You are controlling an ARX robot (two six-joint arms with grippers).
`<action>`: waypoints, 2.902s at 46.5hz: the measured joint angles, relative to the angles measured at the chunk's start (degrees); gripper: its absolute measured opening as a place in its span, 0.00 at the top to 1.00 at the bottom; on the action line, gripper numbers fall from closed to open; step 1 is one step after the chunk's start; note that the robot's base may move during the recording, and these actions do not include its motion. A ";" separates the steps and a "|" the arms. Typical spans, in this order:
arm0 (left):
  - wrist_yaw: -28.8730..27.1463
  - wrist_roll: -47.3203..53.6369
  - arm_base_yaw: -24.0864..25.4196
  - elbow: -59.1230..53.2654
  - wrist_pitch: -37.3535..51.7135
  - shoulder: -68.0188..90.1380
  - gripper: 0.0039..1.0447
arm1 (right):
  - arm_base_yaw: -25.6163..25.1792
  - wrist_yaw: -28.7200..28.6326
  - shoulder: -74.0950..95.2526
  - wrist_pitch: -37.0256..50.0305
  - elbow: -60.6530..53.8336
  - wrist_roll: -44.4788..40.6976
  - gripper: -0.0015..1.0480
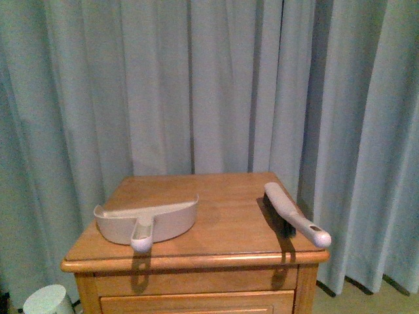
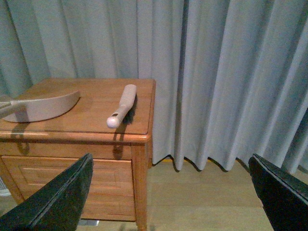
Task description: Clean up trash
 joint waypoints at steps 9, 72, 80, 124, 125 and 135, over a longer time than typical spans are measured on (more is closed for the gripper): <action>-6.36 5.40 -7.58 14.53 4.87 21.31 0.07 | 0.00 0.00 0.00 0.02 0.00 0.00 0.07; -18.27 -7.21 -21.31 72.76 -21.11 82.12 0.07 | 0.00 0.00 0.00 0.00 0.00 0.00 0.07; -18.03 -7.28 -20.22 73.50 -20.96 84.21 0.07 | 0.00 0.00 0.00 0.00 0.00 -0.02 0.07; -16.37 -8.13 -19.89 73.33 -19.45 88.08 0.07 | 0.00 0.00 0.00 0.02 0.00 0.00 0.07; -16.31 -8.15 -19.87 73.33 -19.45 88.21 0.07 | 0.00 0.00 0.00 0.02 0.00 0.00 0.07; -16.39 -8.13 -19.85 72.48 -19.26 88.54 0.07 | 0.00 0.00 0.00 0.02 0.00 0.00 0.07</action>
